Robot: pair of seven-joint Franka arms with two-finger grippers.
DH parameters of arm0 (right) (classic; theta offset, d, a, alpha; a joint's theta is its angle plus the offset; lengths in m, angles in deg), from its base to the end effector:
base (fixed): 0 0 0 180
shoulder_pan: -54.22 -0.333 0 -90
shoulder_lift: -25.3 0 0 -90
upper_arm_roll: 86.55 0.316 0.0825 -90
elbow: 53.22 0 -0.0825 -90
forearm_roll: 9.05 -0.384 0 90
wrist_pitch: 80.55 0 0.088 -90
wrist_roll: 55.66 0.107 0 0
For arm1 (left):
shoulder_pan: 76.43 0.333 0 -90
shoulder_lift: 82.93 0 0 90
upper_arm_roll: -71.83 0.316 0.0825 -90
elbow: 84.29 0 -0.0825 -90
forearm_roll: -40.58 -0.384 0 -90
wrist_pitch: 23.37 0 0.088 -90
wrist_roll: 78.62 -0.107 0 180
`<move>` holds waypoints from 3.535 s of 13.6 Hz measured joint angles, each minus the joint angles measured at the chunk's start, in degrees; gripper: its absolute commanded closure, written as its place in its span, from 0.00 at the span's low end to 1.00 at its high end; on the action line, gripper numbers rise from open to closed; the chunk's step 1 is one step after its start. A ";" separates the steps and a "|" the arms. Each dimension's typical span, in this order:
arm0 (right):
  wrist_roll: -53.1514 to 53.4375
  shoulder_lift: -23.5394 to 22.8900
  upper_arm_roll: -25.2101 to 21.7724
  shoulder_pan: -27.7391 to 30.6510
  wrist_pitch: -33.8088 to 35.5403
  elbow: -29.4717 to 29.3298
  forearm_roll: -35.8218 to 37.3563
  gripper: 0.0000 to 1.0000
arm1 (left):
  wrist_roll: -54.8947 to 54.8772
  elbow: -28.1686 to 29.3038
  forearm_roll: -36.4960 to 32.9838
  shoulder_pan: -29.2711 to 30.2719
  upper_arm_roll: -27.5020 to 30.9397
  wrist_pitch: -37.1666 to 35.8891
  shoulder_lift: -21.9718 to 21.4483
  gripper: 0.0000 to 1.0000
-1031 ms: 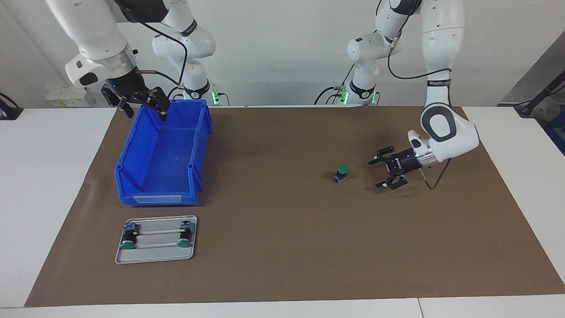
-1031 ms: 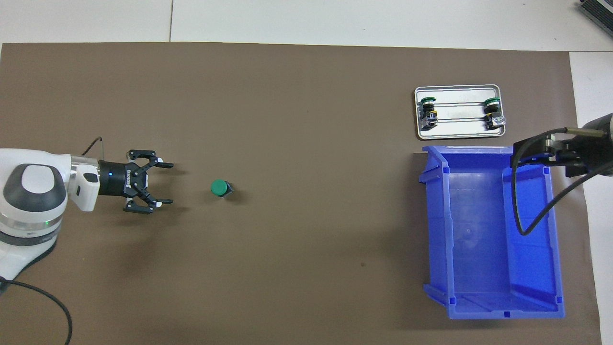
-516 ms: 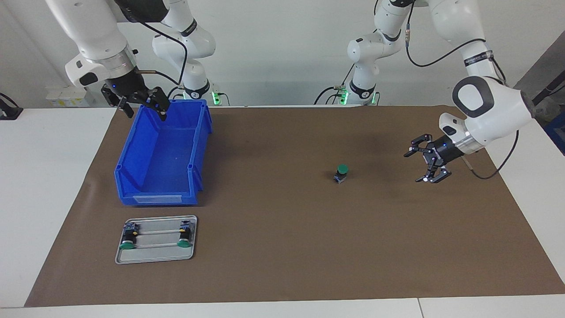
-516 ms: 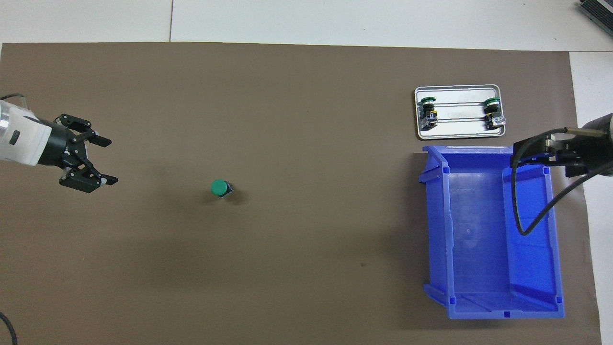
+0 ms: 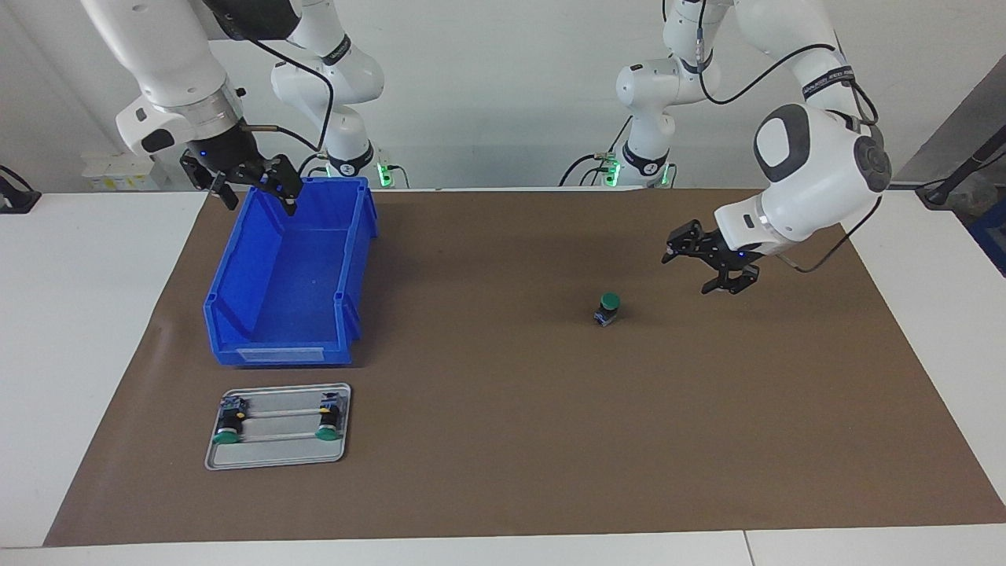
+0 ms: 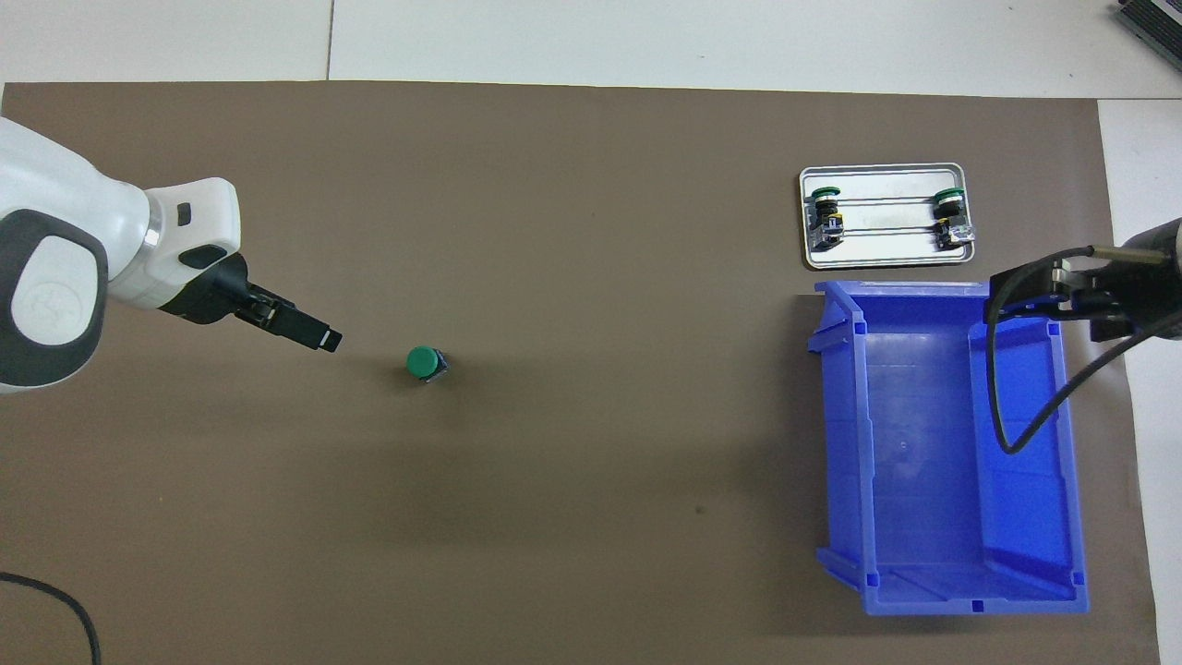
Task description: Place and press button with both arms
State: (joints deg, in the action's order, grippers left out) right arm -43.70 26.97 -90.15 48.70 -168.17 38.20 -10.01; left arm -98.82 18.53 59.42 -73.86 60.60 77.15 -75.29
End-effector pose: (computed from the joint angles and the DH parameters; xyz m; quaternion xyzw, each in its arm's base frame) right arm 0.5405 0.0195 0.6252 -0.9960 0.0873 0.0196 0.0070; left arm 0.5717 -0.1118 0.4644 0.9606 -0.2025 -0.0671 0.1782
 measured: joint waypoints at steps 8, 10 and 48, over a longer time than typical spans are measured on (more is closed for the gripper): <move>0.00 0.00 0.00 0.00 0.00 0.00 0.00 0.00 | 40.76 -1.07 -9.85 -14.82 -0.37 4.84 -0.25 1.00; 0.00 0.00 0.00 0.00 0.00 0.00 0.00 0.00 | 41.09 0.92 -10.15 -14.88 -0.13 8.99 -0.38 1.00; 0.00 0.00 0.00 0.00 0.00 0.00 0.00 0.00 | 35.87 14.89 -19.71 -14.39 0.22 30.88 1.73 1.00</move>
State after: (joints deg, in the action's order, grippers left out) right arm -43.69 26.97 -90.15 48.70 -168.17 38.20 -10.01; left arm -62.95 33.42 39.71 -88.25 60.82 108.03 -73.56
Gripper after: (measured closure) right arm 0.000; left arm 0.991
